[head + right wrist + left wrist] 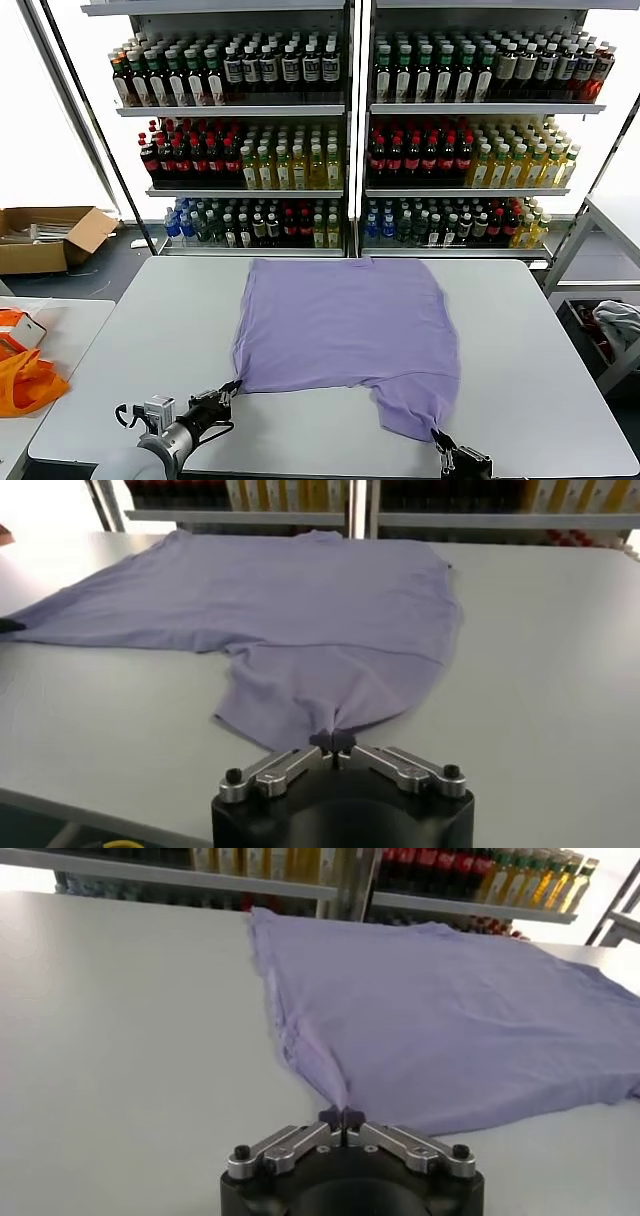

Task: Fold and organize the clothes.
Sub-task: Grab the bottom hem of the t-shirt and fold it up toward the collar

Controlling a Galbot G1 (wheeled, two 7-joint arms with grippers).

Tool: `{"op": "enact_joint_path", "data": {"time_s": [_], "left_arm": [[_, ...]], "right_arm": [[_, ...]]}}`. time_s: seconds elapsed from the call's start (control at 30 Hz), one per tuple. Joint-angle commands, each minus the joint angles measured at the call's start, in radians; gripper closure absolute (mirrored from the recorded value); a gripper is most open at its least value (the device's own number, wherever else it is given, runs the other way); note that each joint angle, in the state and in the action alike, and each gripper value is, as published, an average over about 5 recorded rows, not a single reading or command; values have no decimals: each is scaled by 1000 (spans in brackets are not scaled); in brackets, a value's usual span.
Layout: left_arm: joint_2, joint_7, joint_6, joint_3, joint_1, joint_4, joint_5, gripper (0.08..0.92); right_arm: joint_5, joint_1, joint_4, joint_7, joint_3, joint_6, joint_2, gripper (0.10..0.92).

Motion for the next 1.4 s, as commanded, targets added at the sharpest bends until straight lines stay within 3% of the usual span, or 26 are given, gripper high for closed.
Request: {"op": "enact_joint_path", "data": {"time_s": [0.03,0.37,0.77,1.0,1.4], "left_arm": [[1,-6,-1,-26,44,-65,0,916],[58,-27,0,-123,188,-228,10,916],[111,-31,1,-177,337,-307,6,916],[147,-41,2,-154,178,-237,-45,916],[181,-8,3,-115,-100,-3,-152,914]], "right_arm": [[5,-21,9,-12,2,23,2,919],[34,-228,152,-51,108,56,-11,919],[-34,-348,228,-96,118,122,-12,919],[58,-103,171,-33,72,157,0,919],[252,421,-79,80,-60,151,-54,919]]}}
